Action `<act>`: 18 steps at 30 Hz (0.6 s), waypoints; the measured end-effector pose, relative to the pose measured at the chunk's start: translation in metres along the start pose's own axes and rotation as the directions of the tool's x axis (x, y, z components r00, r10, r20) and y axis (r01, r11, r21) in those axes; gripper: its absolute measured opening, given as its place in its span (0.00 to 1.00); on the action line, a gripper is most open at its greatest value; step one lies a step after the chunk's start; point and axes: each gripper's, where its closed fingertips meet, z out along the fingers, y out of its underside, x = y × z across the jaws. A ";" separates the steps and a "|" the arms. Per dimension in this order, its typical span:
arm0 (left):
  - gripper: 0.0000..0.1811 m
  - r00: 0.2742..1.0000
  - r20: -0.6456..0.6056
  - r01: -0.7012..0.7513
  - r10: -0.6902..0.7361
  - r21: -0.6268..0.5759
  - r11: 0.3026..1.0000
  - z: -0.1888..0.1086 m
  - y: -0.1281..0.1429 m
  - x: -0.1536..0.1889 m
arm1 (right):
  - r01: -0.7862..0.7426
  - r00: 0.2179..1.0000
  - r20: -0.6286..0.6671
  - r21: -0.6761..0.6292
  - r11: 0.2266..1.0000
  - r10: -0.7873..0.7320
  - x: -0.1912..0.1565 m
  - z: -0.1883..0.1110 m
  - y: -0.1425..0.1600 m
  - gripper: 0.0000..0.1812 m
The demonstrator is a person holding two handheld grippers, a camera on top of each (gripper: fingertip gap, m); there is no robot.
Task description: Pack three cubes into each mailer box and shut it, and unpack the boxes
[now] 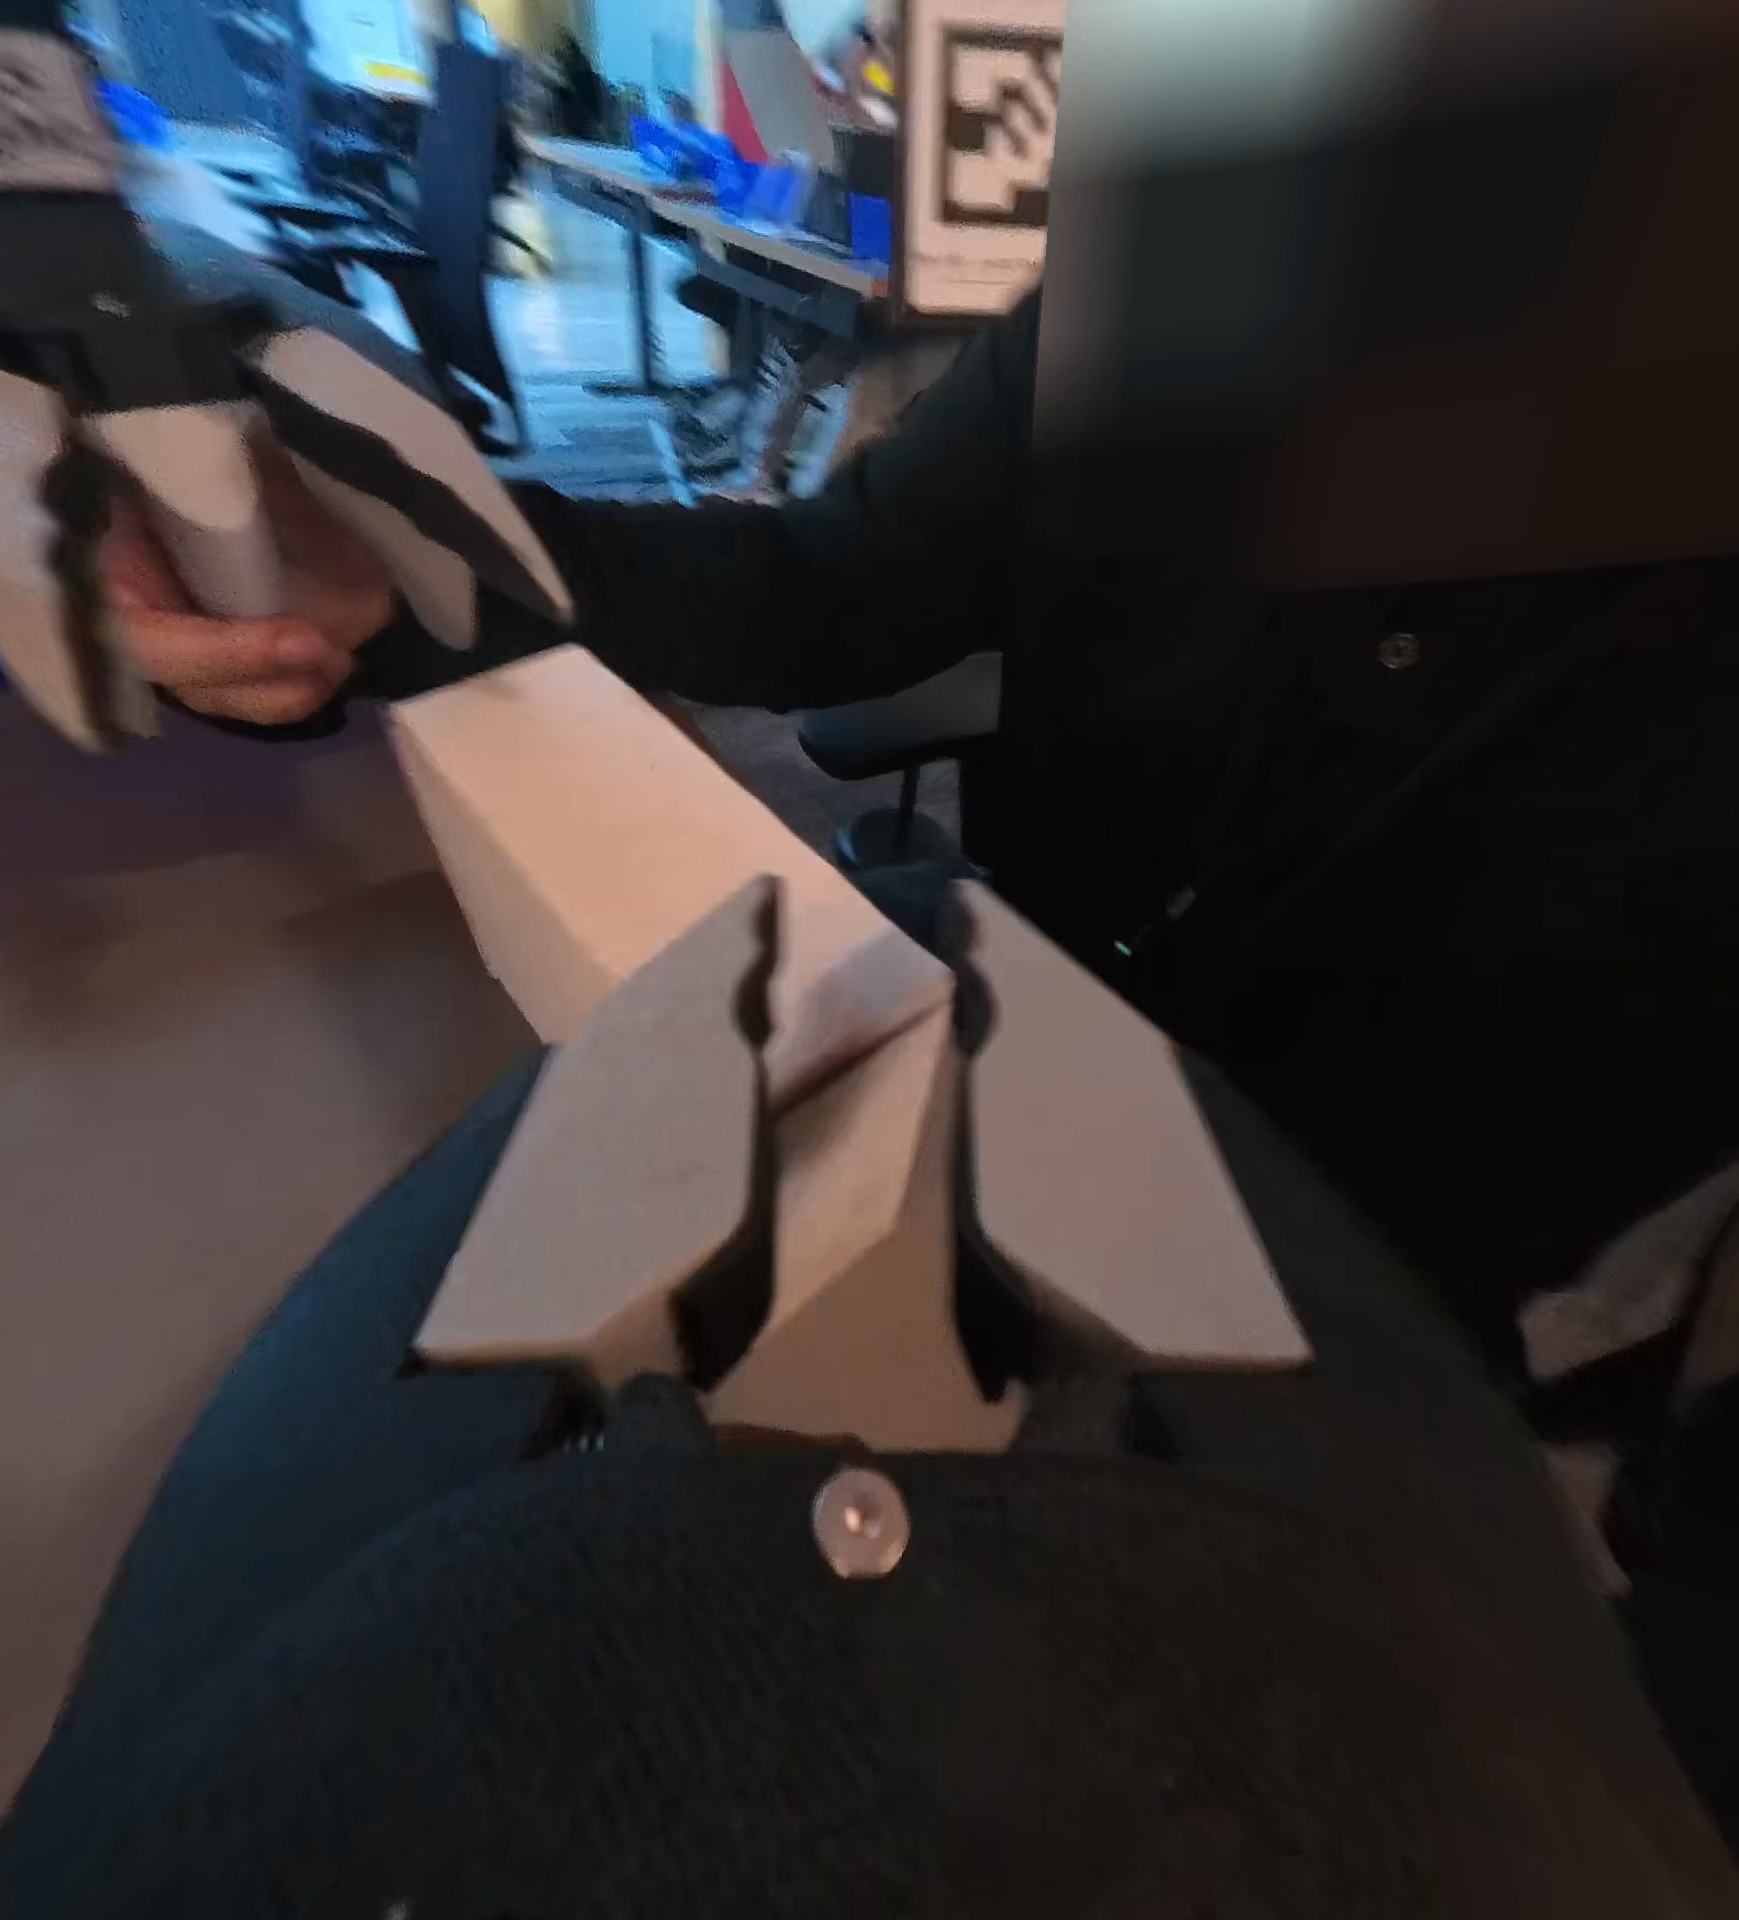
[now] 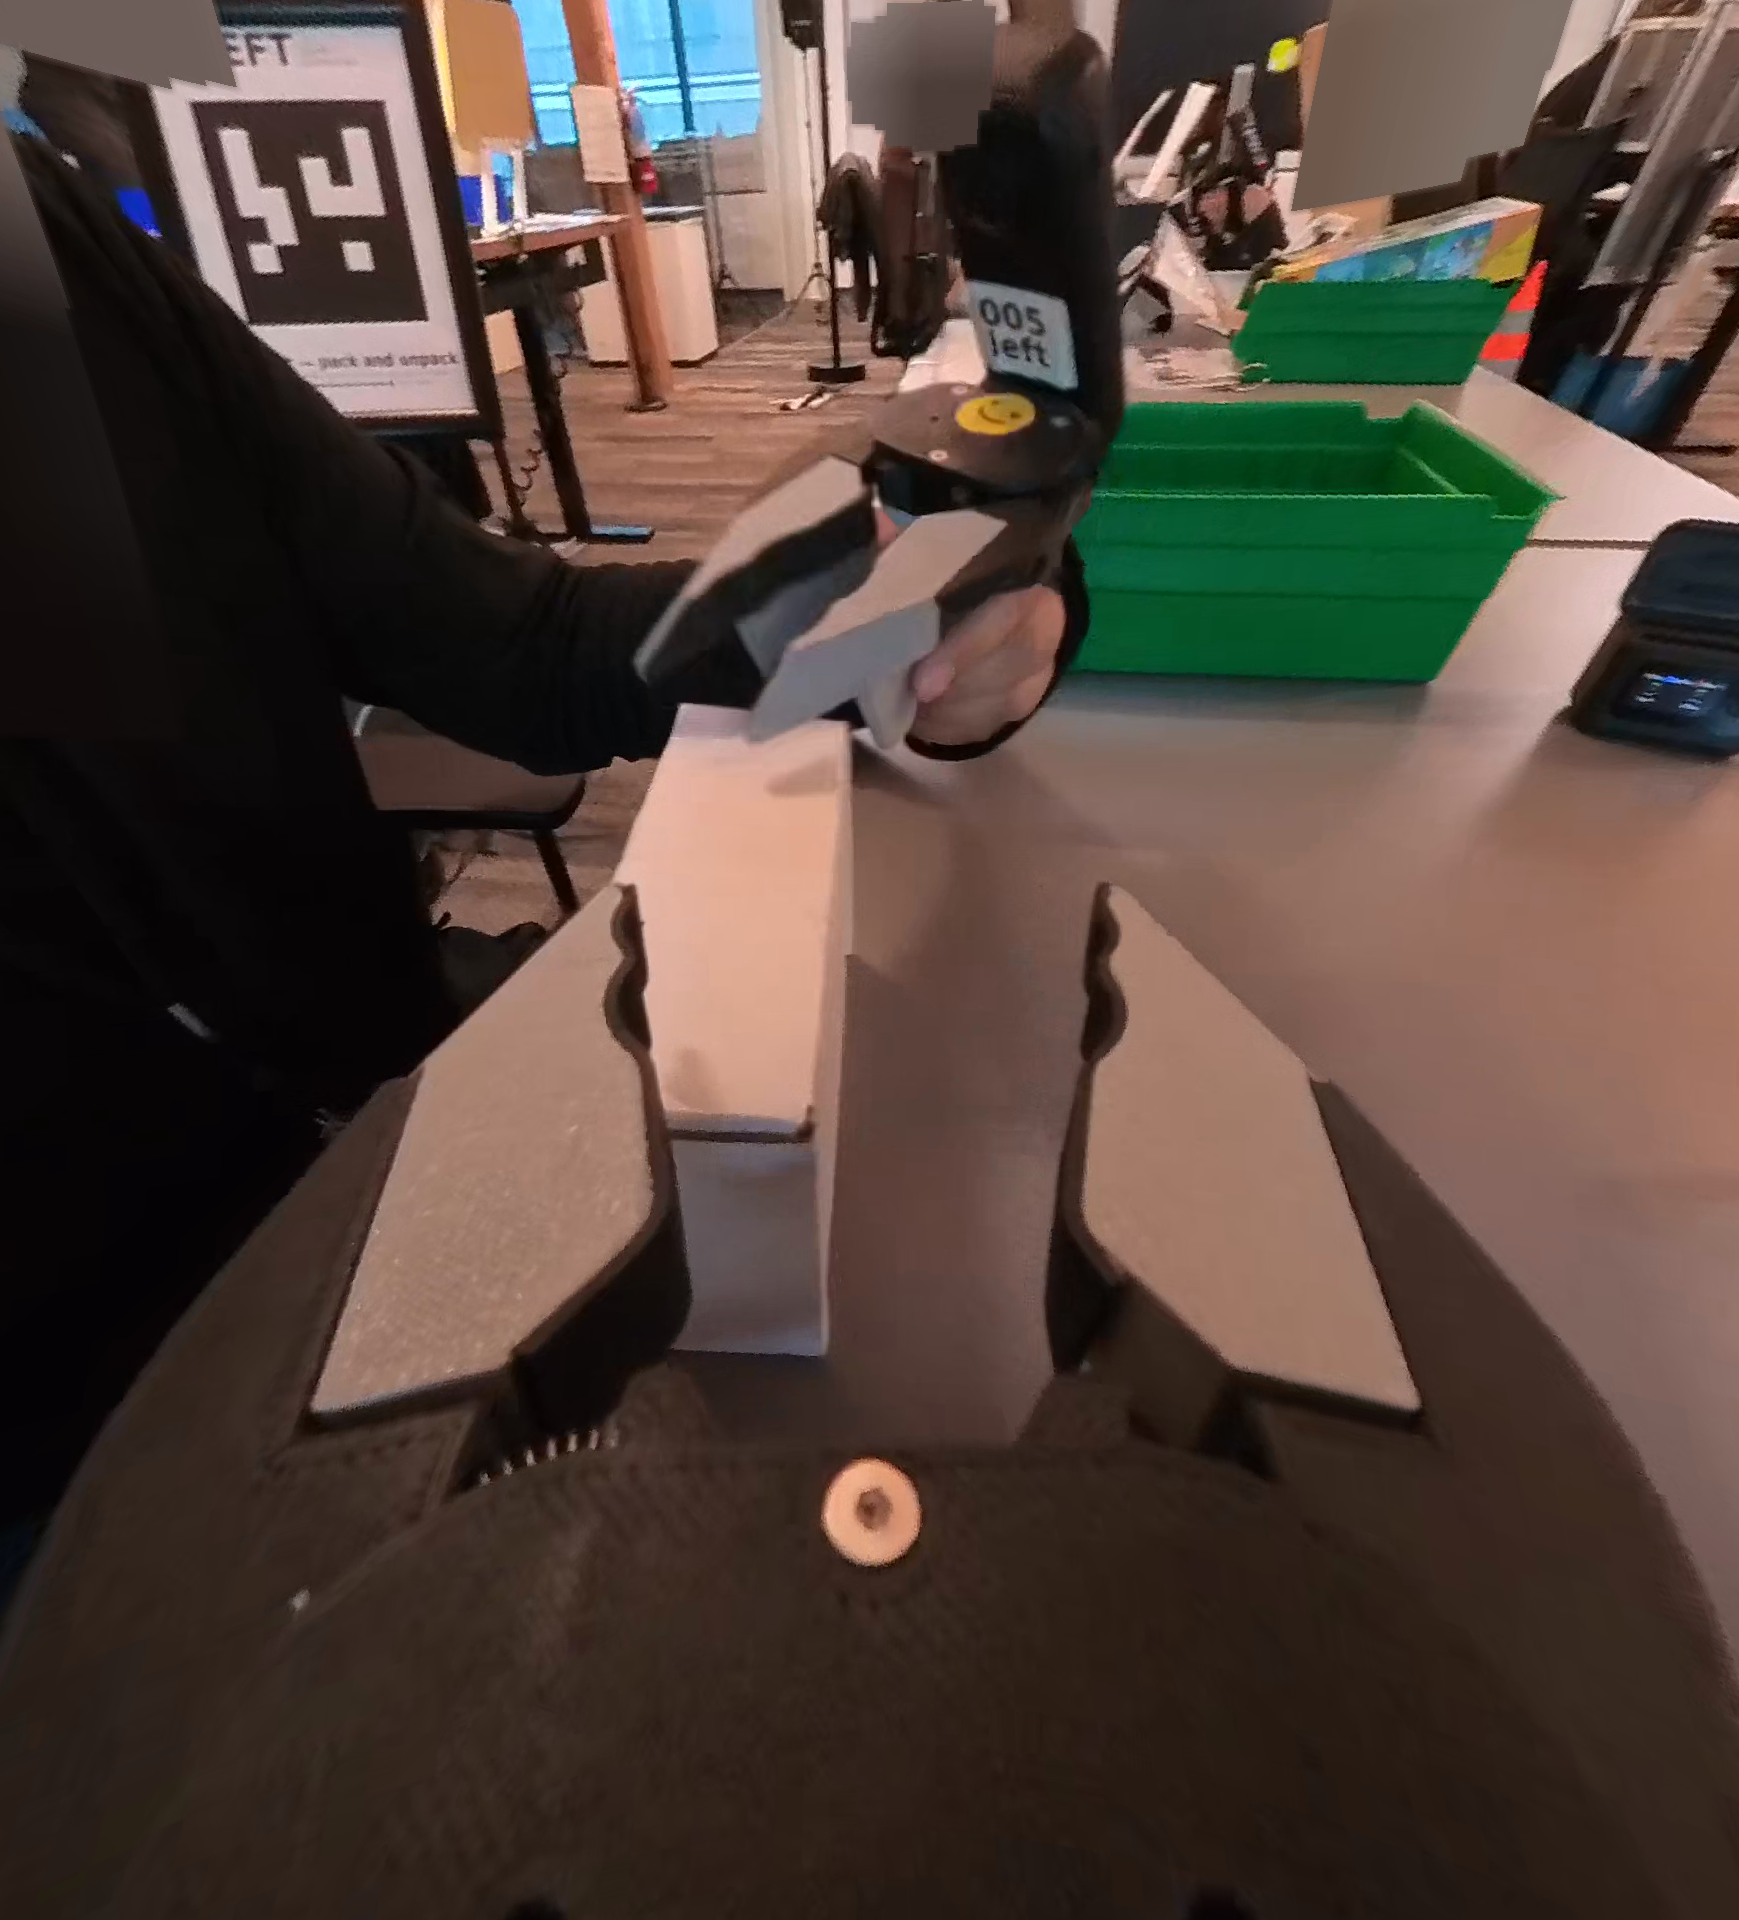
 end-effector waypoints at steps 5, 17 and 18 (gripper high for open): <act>0.48 0.988 0.151 0.015 -0.031 0.103 0.995 -0.016 -0.013 -0.027 | -0.031 0.992 -0.125 0.020 0.999 0.033 0.020 -0.008 0.001 0.50; 0.42 0.651 0.737 0.095 -0.182 0.158 0.983 -0.101 0.020 -0.140 | 0.055 0.985 -0.078 -0.707 0.705 -0.156 -0.038 0.049 0.011 0.45; 0.40 0.617 0.763 0.114 -0.193 0.156 0.981 -0.105 0.026 -0.146 | 0.057 0.981 -0.082 -0.740 0.670 -0.175 -0.034 0.053 0.013 0.47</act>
